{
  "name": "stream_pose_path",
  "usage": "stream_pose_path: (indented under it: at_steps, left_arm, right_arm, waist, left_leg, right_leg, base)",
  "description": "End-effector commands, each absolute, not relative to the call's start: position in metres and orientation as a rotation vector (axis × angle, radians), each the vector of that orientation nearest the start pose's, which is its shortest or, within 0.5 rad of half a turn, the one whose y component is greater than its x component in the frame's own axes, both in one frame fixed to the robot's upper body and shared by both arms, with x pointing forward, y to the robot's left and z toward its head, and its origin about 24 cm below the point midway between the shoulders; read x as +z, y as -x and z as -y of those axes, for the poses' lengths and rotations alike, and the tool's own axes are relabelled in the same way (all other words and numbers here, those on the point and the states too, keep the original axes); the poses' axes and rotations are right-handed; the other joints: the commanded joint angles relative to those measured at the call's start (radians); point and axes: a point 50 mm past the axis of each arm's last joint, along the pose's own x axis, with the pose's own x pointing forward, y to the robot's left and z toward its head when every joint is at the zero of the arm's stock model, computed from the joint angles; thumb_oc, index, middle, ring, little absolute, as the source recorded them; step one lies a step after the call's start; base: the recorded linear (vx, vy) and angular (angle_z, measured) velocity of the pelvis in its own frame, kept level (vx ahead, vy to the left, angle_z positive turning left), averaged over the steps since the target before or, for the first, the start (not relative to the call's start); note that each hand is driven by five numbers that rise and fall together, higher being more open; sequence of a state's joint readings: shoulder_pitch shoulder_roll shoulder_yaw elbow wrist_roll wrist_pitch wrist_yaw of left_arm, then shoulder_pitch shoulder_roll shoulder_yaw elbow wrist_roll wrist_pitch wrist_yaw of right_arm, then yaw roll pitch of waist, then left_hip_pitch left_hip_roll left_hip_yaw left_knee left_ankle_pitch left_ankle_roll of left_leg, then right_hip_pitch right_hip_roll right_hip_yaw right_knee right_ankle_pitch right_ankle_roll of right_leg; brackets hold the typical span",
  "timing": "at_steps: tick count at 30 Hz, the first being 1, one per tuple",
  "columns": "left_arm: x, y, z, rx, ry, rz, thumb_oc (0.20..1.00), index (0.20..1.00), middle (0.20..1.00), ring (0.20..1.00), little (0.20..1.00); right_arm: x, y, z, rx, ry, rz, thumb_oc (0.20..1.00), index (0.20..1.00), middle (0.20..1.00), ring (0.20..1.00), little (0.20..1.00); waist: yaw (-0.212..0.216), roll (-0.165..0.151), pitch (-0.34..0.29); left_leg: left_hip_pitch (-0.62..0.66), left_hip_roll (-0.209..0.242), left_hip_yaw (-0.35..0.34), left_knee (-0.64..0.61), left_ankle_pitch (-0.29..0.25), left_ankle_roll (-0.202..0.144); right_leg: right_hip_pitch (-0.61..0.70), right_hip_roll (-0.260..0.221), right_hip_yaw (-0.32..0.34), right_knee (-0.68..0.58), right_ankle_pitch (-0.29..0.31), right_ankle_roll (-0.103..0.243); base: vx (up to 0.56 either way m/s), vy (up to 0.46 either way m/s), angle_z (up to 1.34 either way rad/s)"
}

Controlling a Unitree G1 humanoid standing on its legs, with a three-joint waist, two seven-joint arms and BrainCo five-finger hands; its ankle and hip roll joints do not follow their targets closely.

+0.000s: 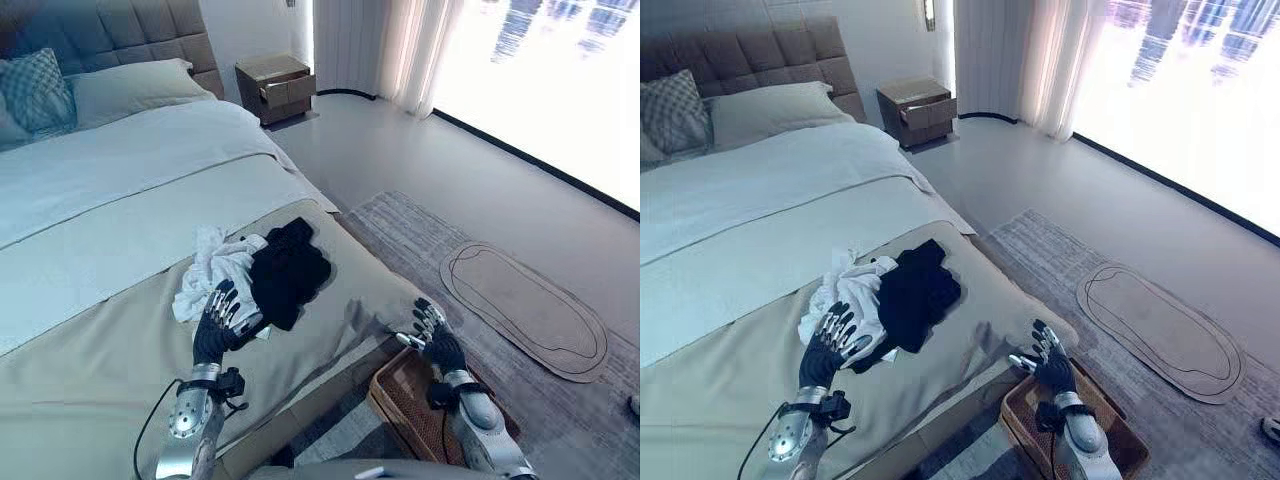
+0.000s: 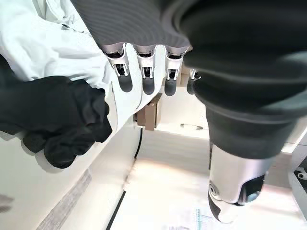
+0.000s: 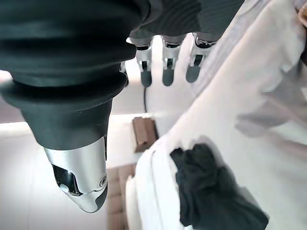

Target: Pick up clothes into the bucket

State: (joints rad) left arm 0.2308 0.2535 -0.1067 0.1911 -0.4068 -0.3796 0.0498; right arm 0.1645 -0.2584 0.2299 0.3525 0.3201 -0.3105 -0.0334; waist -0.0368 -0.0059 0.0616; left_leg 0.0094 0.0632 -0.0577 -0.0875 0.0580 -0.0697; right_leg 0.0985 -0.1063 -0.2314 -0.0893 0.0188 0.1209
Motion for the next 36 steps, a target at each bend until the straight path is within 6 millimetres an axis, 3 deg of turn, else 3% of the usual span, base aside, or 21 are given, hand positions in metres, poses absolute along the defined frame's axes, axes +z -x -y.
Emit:
stream_pose_path:
  at_steps: [1,18,25,30,34,35,36]
  left_arm:
    - [0.006,-0.203,-0.209,0.076,0.088,0.056,1.0,1.0,1.0,1.0,1.0]
    - [0.004,-0.201,-0.21,0.088,0.062,0.043,1.0,1.0,1.0,1.0,1.0]
    - [0.0,-0.2,-0.22,0.107,-0.037,0.021,1.0,1.0,1.0,1.0,1.0]
    - [0.005,-0.206,-0.224,0.124,-0.098,0.046,1.0,1.0,1.0,1.0,1.0]
    - [0.02,-0.221,-0.223,0.141,-0.144,0.122,1.0,1.0,1.0,1.0,1.0]
    - [0.031,-0.232,-0.223,0.163,-0.188,0.178,1.0,1.0,1.0,1.0,1.0]
    - [0.031,-0.232,-0.223,0.163,-0.188,0.178,1.0,1.0,1.0,1.0,1.0]
  right_arm:
    - [-0.023,-0.204,0.175,0.056,-0.034,-0.105,1.0,1.0,1.0,1.0,1.0]
    - [-0.023,-0.203,0.178,0.051,-0.023,-0.107,1.0,1.0,1.0,1.0,1.0]
    - [-0.021,-0.203,0.186,0.05,0.021,-0.107,1.0,1.0,1.0,1.0,1.0]
    - [-0.014,-0.21,0.191,0.055,0.048,-0.076,1.0,1.0,1.0,1.0,1.0]
    - [0.001,-0.227,0.194,0.052,0.081,-0.009,1.0,1.0,1.0,1.0,1.0]
    - [0.01,-0.236,0.194,0.041,0.086,0.032,1.0,1.0,1.0,1.0,1.0]
    - [0.01,-0.236,0.194,0.041,0.086,0.032,1.0,1.0,1.0,1.0,1.0]
  waist:
    - [0.018,-0.064,-0.002]
    - [0.018,-0.064,0.004]
    - [0.023,-0.072,0.028]
    - [0.029,-0.076,0.083]
    - [0.029,-0.078,0.168]
    - [0.029,-0.078,0.208]
    - [0.029,-0.078,0.207]
  left_leg:
    - [0.014,0.017,0.013,0.016,-0.039,0.006]
    - [0.007,0.016,0.011,0.017,-0.04,0.007]
    - [-0.032,-0.004,0.012,0.101,-0.078,0.017]
    - [-0.099,-0.027,0.02,0.196,-0.111,0.024]
    - [-0.185,-0.033,0.029,0.266,-0.119,0.03]
    - [-0.248,-0.034,0.031,0.321,-0.129,0.032]
    - [-0.25,-0.034,0.031,0.322,-0.129,0.032]
  right_leg:
    - [-0.079,-0.069,0.051,0.027,0.069,0.048]
    - [-0.087,-0.069,0.052,0.026,0.073,0.049]
    - [-0.102,-0.089,0.065,0.063,0.062,0.055]
    - [-0.141,-0.115,0.072,0.124,0.048,0.06]
    - [-0.229,-0.138,0.078,0.189,0.048,0.06]
    - [-0.298,-0.154,0.087,0.244,0.04,0.058]
    - [-0.3,-0.154,0.087,0.244,0.04,0.058]
  base:
    - [-0.17,0.214,0.44]
    - [0.0,0.0,0.0]
    - [0.01,0.015,0.0]
    - [-0.05,0.054,0.02]
    - [-0.15,0.062,0.01]
    - [-0.17,0.073,-0.03]
    - [-0.22,0.1,-0.1]
